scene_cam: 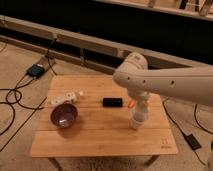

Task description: Place the white sponge in the ceramic cup

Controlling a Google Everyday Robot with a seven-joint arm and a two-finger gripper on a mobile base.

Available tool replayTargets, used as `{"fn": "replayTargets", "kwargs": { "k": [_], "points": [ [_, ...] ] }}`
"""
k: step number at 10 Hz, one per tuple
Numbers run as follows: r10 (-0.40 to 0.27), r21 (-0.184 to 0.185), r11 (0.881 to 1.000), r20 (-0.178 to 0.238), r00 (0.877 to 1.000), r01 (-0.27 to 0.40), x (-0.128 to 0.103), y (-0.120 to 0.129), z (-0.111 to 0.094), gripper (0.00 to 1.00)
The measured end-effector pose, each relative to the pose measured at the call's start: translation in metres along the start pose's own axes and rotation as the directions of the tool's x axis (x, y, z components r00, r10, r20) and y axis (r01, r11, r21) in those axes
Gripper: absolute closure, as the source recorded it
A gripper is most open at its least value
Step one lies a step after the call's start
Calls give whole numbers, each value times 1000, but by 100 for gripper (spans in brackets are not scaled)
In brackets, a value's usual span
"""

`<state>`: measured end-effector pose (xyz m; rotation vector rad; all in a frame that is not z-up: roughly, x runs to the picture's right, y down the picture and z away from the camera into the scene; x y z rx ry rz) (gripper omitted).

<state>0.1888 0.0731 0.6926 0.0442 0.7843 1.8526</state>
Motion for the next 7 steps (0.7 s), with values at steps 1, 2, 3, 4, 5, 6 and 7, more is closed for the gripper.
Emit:
{"fn": "replayTargets", "kwargs": {
  "k": [1, 2, 3, 4, 5, 6, 7],
  "points": [
    [0, 0, 1000, 0, 1000, 0, 0, 0, 0, 100],
    [0, 0, 1000, 0, 1000, 0, 0, 0, 0, 100],
    [0, 0, 1000, 0, 1000, 0, 0, 0, 0, 100],
    [1, -1, 1000, -3, 1000, -1, 0, 0, 0, 100],
    [2, -7, 1000, -24, 1000, -2, 3, 2, -1, 100],
    [4, -20, 1000, -58, 998, -5, 7, 4, -2, 100],
    [8, -30, 999, -89, 996, -11, 8, 6, -3, 100]
  ]
}}
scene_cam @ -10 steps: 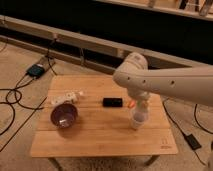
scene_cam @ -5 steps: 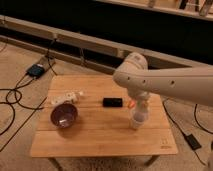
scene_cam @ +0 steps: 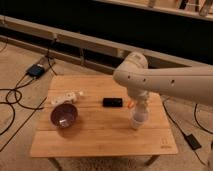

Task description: Place the white sponge in the ceramic cup

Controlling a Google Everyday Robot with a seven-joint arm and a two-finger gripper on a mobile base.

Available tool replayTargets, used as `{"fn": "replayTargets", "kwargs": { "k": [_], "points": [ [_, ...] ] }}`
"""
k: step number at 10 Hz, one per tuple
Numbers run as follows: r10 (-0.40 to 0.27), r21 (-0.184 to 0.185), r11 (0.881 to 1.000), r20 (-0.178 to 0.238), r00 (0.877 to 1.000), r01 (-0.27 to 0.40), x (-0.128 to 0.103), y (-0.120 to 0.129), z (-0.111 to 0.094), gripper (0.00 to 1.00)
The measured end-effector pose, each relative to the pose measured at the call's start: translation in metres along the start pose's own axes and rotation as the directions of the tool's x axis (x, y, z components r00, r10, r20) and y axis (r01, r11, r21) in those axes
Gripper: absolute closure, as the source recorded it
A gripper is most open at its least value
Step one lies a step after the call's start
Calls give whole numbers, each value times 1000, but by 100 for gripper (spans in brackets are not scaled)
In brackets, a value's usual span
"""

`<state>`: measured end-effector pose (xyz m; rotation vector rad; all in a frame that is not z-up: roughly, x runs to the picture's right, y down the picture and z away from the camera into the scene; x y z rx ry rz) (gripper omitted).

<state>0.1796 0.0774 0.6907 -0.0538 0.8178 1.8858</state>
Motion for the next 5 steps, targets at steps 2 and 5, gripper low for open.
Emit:
{"fn": "replayTargets", "kwargs": {
  "k": [2, 5],
  "points": [
    [17, -26, 999, -65, 998, -19, -2, 1, -2, 100],
    [56, -39, 997, -142, 988, -62, -14, -8, 2, 100]
  ]
}}
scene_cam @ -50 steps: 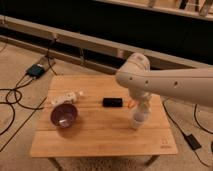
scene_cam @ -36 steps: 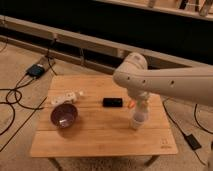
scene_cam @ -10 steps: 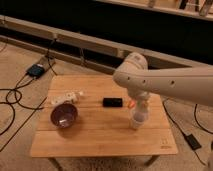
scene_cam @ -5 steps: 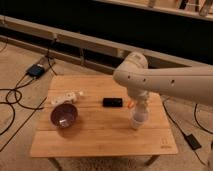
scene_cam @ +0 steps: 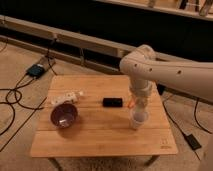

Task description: Place the white sponge in the ceramic cup

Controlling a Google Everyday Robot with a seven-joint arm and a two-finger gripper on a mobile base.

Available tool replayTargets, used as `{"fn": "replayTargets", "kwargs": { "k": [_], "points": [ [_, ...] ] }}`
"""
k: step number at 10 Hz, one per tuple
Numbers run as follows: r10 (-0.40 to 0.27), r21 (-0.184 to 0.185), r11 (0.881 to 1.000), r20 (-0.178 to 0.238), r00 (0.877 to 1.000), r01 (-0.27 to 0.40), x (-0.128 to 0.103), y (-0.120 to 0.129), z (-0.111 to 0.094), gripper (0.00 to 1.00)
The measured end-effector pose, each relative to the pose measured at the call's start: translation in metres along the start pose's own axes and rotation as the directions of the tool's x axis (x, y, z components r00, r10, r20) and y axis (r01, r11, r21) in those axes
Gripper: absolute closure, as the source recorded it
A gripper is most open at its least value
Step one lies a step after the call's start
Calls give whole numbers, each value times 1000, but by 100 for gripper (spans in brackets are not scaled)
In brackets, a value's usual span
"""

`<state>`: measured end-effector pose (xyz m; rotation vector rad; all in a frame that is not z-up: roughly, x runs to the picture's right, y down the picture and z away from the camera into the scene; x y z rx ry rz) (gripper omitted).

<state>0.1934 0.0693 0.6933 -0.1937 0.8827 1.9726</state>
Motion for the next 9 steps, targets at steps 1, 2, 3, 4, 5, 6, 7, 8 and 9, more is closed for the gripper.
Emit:
{"fn": "replayTargets", "kwargs": {
  "k": [1, 2, 3, 4, 5, 6, 7, 8, 9],
  "points": [
    [13, -3, 1000, -37, 999, -13, -1, -4, 2, 100],
    [23, -7, 1000, -75, 997, -23, -2, -7, 3, 100],
    [28, -10, 1000, -104, 994, -29, -3, -10, 4, 100],
    [30, -13, 999, -133, 991, -33, -3, -12, 3, 100],
    [29, -20, 999, -165, 986, -32, -3, -13, 1, 100],
    [28, -22, 999, -178, 984, -33, -4, -15, 1, 100],
    [28, -24, 999, -188, 982, -33, -4, -16, 1, 100],
    [25, -28, 999, -205, 978, -31, -4, -17, 1, 100],
    [24, -30, 999, -215, 976, -31, -3, -18, 0, 100]
  ]
}}
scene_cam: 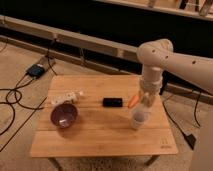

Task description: Place the white sponge in the ceramic cup

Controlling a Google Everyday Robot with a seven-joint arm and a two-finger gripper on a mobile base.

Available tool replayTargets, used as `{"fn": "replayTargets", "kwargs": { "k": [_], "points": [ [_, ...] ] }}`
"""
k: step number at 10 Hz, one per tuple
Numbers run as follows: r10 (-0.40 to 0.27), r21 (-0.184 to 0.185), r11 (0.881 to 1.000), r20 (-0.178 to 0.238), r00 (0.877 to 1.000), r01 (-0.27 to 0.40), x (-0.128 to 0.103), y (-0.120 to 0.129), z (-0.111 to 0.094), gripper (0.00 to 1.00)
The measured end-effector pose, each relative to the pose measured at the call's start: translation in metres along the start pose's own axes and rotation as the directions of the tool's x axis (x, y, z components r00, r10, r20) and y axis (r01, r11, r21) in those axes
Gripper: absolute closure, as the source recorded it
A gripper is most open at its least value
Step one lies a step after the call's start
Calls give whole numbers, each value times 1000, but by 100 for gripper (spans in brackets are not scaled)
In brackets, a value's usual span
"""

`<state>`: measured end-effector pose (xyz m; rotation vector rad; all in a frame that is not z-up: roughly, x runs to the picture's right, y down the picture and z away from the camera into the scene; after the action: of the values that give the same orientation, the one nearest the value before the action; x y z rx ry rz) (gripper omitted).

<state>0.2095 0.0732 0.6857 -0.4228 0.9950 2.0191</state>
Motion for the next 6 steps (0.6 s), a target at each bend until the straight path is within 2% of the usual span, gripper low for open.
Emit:
{"fn": "replayTargets", "kwargs": {
  "k": [2, 3, 4, 5, 6],
  "points": [
    [-8, 4, 1000, -49, 999, 8, 9, -2, 2, 100],
    [-15, 10, 1000, -87, 996, 16, 18, -3, 3, 100],
    [-22, 15, 1000, -121, 992, 24, 25, -4, 5, 100],
    [-34, 23, 999, -179, 983, 38, 36, -3, 5, 100],
    [-38, 27, 999, -204, 978, 45, 40, -3, 6, 100]
  ]
}}
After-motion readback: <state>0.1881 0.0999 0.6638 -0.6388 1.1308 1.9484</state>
